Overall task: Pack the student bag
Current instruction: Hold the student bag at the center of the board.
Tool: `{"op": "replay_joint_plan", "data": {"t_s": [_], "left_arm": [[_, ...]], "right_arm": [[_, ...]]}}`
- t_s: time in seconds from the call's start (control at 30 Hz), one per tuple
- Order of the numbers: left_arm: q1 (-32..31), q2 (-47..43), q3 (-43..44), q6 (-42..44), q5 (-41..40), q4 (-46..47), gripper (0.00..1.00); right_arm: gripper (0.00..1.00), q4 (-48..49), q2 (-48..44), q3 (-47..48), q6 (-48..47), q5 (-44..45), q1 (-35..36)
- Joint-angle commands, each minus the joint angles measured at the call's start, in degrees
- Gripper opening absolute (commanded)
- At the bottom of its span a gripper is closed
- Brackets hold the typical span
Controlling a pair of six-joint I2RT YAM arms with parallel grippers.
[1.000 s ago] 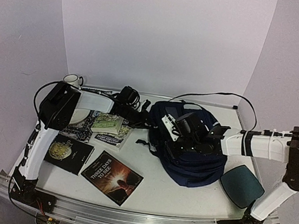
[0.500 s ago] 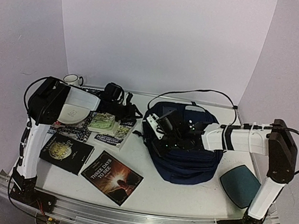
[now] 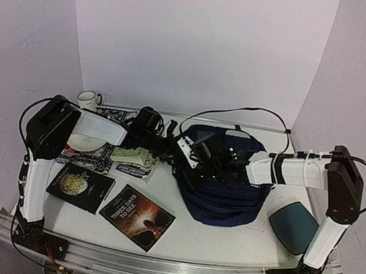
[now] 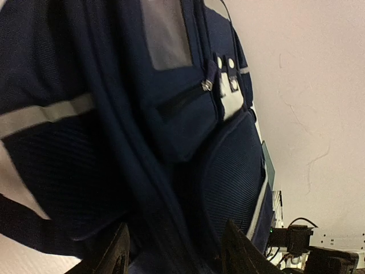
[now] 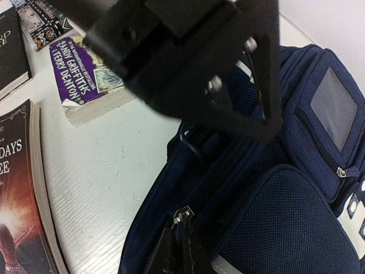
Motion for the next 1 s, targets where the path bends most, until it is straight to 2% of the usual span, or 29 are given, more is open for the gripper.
{"op": "replay_joint_plan", "data": {"t_s": [0.0, 0.47, 0.57, 0.7, 0.77, 0.97], "left_arm": [[-1.08, 0.47, 1.12, -1.55, 1.15, 2.35, 0.57], [-2.43, 3.07, 0.37, -2.91, 0.65, 2.43, 0.54], [-2.95, 3.69, 1.60, -2.86, 1.23, 2.41, 0.44], [-3.17, 4.21, 3.40, -2.42, 1.60, 2.49, 0.13], [-2.98, 4.29, 4.38, -1.49, 1.18, 2.42, 0.02], [0.13, 6.38, 9.39, 0.09, -1.12, 1.34, 0.00]], "right_arm": [[0.00, 5.00, -3.89, -1.68, -0.44, -1.17, 0.75], [0.00, 5.85, -5.74, -2.78, -0.53, -2.84, 0.75], [0.00, 5.85, -6.02, -3.04, -0.45, -3.53, 0.75], [0.00, 5.59, -7.06, -3.97, 0.01, -4.60, 0.76], [0.00, 3.84, -7.99, -4.32, 0.23, -6.13, 0.76], [0.00, -4.21, -12.20, -6.07, 0.63, -11.30, 0.94]]}}
